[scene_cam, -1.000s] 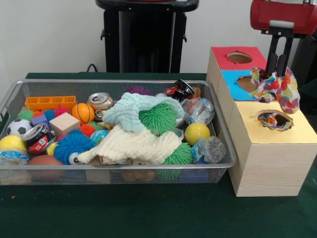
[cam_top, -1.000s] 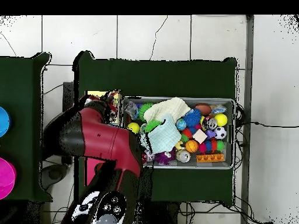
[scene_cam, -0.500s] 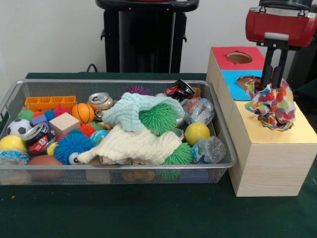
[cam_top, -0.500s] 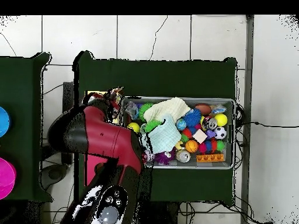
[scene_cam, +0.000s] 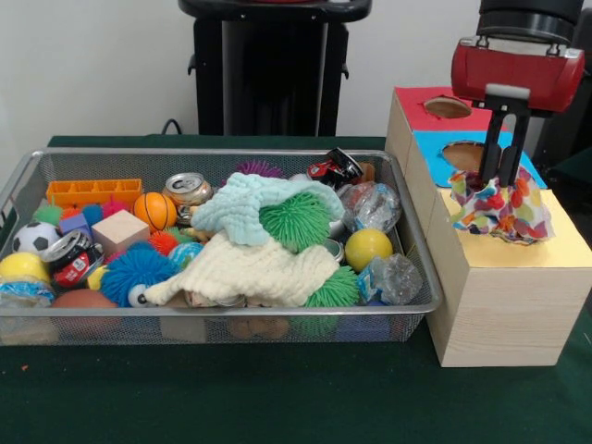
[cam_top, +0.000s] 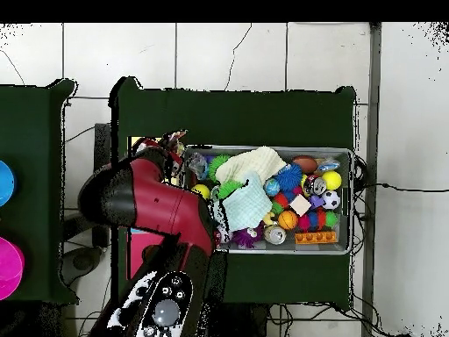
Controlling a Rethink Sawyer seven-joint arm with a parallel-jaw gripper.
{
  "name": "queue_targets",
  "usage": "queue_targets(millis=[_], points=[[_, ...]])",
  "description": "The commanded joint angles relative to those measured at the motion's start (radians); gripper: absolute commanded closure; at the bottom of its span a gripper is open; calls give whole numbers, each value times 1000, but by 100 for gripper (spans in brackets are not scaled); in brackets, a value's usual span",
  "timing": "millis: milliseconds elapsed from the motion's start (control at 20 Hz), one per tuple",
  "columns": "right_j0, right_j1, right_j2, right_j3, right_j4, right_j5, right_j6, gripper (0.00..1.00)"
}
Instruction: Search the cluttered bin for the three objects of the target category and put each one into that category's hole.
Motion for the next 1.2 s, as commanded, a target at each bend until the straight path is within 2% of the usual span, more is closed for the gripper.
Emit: queue_targets(millis=[50, 400, 700, 950, 1200], points=[[-9, 70, 88, 74, 73, -50, 287, 100], [-33, 68, 171, 116, 123, -34, 285, 100], [-20, 82, 189, 129, 167, -28, 294, 100], [-51, 71, 257, 164, 206, 0, 286, 100], [-78, 79, 323, 186, 234, -19, 275, 100]])
